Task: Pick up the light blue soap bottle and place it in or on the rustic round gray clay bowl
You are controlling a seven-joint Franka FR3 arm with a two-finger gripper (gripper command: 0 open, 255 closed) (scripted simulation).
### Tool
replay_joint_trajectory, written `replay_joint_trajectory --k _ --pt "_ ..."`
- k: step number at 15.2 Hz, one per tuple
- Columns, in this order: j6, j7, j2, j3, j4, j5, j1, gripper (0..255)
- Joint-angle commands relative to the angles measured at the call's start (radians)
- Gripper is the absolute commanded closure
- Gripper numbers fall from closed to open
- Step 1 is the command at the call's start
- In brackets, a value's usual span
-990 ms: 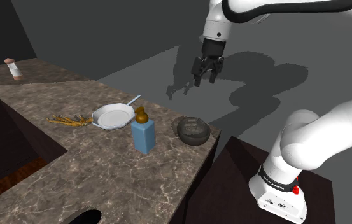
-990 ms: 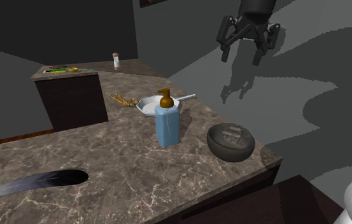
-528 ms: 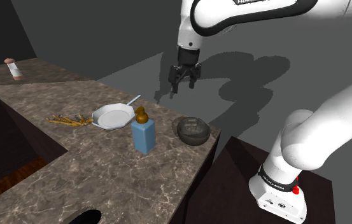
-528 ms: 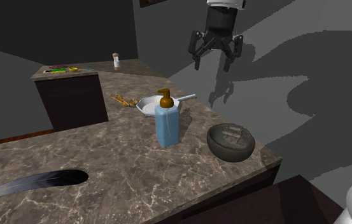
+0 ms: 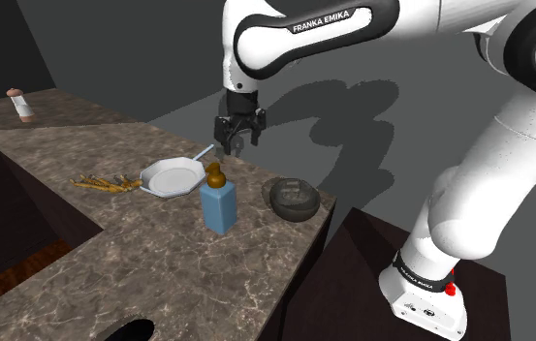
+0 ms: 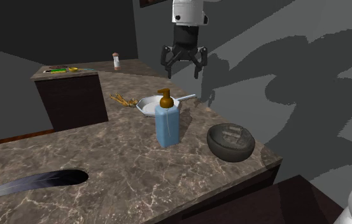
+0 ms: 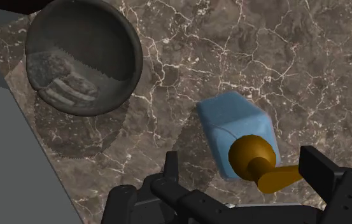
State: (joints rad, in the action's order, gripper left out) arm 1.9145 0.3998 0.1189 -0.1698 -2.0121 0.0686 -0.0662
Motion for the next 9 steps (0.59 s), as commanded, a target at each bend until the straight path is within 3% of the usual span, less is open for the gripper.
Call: replay_joint_trajectory --k 1,6,9 --pt "0.014 0.029 -0.078 -0.016 0.060 -0.023 -0.008 0" --pt "0.016 0.102 -0.281 -0.042 0.243 -0.091 -0.042 0" --pt "0.040 0.107 -0.300 -0.041 0.237 -0.097 -0.046 0"
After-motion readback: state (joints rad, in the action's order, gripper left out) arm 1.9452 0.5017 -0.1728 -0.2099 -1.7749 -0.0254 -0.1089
